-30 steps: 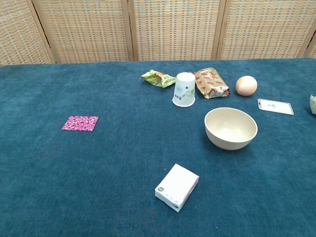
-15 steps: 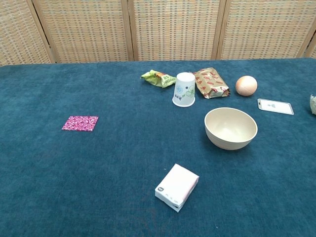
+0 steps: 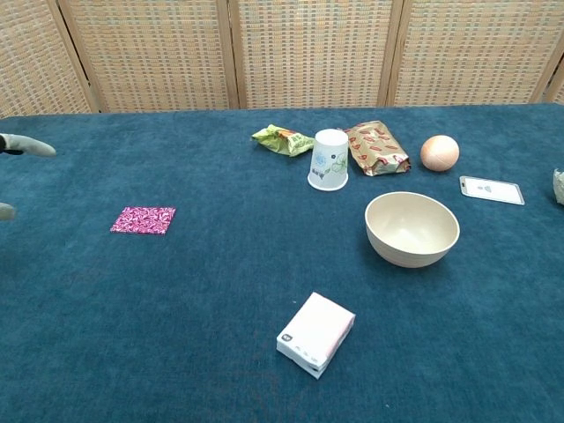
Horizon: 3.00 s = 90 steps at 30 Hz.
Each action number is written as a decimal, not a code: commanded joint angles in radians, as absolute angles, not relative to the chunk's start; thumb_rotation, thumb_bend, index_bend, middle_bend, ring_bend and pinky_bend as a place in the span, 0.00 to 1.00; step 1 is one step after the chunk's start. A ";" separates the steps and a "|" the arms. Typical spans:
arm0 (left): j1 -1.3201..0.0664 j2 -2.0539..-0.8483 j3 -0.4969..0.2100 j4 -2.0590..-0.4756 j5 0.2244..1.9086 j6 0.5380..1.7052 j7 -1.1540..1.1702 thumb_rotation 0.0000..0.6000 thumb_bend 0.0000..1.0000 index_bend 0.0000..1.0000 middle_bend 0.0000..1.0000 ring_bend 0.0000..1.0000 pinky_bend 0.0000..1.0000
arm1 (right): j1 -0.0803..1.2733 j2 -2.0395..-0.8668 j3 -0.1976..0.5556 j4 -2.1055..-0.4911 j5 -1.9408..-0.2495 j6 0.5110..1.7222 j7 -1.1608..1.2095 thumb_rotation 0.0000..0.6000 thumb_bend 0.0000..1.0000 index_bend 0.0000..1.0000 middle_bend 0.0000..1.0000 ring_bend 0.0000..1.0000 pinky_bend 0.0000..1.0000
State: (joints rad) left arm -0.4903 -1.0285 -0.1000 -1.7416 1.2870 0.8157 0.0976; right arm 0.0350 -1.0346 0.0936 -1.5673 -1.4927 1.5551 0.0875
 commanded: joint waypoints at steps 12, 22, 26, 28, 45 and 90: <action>-0.666 -1.207 -0.100 -1.532 1.265 0.600 0.004 0.36 0.01 0.05 0.00 0.00 0.00 | 0.029 -1.033 0.094 -1.571 -1.493 1.561 0.082 1.00 0.34 0.16 0.12 0.00 0.00; -0.723 -1.316 -0.096 -1.418 1.259 0.547 -0.053 0.35 0.01 0.05 0.00 0.00 0.00 | 0.025 -1.028 0.094 -1.577 -1.492 1.564 0.078 1.00 0.34 0.16 0.12 0.00 0.00; -0.737 -1.341 -0.092 -1.391 1.263 0.540 -0.065 0.35 0.01 0.05 0.00 0.00 0.00 | 0.023 -1.025 0.095 -1.580 -1.490 1.565 0.075 1.00 0.34 0.16 0.12 0.00 0.00; -0.743 -1.352 -0.089 -1.379 1.262 0.535 -0.069 0.35 0.01 0.05 0.00 0.00 0.00 | 0.022 -1.024 0.096 -1.581 -1.488 1.564 0.073 1.00 0.34 0.16 0.12 0.00 0.00; -0.779 -1.434 -0.071 -1.282 1.244 0.503 -0.101 0.35 0.01 0.05 0.00 0.00 0.00 | 0.020 -1.015 0.098 -1.588 -1.476 1.556 0.065 1.00 0.34 0.16 0.12 0.00 0.00; -0.736 -1.245 0.071 -1.595 1.252 0.600 0.099 0.35 0.01 0.05 0.00 0.00 0.00 | 0.019 -1.018 0.100 -1.567 -1.480 1.555 0.100 1.00 0.34 0.16 0.12 0.00 0.00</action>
